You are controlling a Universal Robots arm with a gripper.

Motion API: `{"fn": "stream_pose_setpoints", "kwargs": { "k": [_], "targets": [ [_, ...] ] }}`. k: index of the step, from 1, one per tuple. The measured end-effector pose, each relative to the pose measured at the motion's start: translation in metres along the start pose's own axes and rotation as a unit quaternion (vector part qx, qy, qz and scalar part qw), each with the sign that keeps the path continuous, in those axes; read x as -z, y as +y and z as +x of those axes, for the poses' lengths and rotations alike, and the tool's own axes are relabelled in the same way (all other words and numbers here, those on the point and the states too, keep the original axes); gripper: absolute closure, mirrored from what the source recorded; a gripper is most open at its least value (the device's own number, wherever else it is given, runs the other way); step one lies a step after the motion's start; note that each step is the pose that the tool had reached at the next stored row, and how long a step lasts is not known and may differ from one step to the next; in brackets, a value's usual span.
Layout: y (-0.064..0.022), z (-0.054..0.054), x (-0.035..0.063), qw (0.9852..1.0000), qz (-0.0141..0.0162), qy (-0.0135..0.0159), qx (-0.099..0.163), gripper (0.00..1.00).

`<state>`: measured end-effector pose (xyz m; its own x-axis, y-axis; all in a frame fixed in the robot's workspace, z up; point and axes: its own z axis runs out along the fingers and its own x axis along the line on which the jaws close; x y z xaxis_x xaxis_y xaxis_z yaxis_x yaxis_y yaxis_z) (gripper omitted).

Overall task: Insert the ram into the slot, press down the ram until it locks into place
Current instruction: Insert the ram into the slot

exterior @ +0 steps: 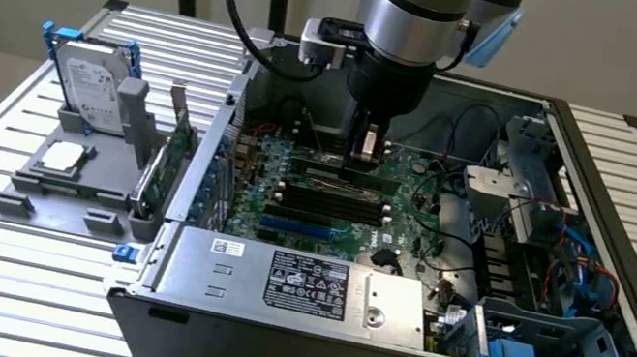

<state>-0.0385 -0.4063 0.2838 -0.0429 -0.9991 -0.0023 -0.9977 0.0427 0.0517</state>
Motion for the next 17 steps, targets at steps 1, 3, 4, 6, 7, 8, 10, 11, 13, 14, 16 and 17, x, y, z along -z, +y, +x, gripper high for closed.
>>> {"fn": "stream_pose_setpoints", "kwargs": {
  "k": [1, 3, 4, 6, 7, 8, 10, 11, 13, 14, 16, 17],
  "targets": [
    [0.0, 0.0, -0.001, 1.0, 0.0, -0.0001, 0.0, 0.87],
    [-0.0001, 0.0, -0.0017, 1.0, 0.0, 0.0001, 0.0, 0.87],
    [-0.0001, 0.0, -0.0017, 1.0, -0.0001, 0.0001, 0.0, 0.87],
    [-0.0001, 0.0, -0.0019, 1.0, 0.0, 0.0, 0.0, 0.87],
    [-0.0001, 0.0, -0.002, 1.0, 0.0, 0.0, 0.0, 0.87],
    [-0.0001, 0.0, -0.002, 1.0, 0.0, 0.0, 0.0, 0.87],
    [-0.0001, 0.0, -0.0023, 1.0, 0.0, 0.0, 0.0, 0.87],
    [-0.0001, 0.0, -0.0024, 1.0, 0.0, 0.0, 0.0, 0.87],
    [-0.0001, 0.0, -0.0026, 1.0, 0.0, 0.0, 0.0, 0.87],
    [-0.0001, 0.0, -0.0028, 1.0, 0.0, 0.0, 0.0, 0.87],
    [-0.0002, 0.0, -0.0034, 1.0, 0.0, -0.0001, 0.0, 0.87],
    [-0.0002, 0.0, -0.0039, 1.0, 0.0001, -0.0002, 0.0, 0.87]
  ]
}}
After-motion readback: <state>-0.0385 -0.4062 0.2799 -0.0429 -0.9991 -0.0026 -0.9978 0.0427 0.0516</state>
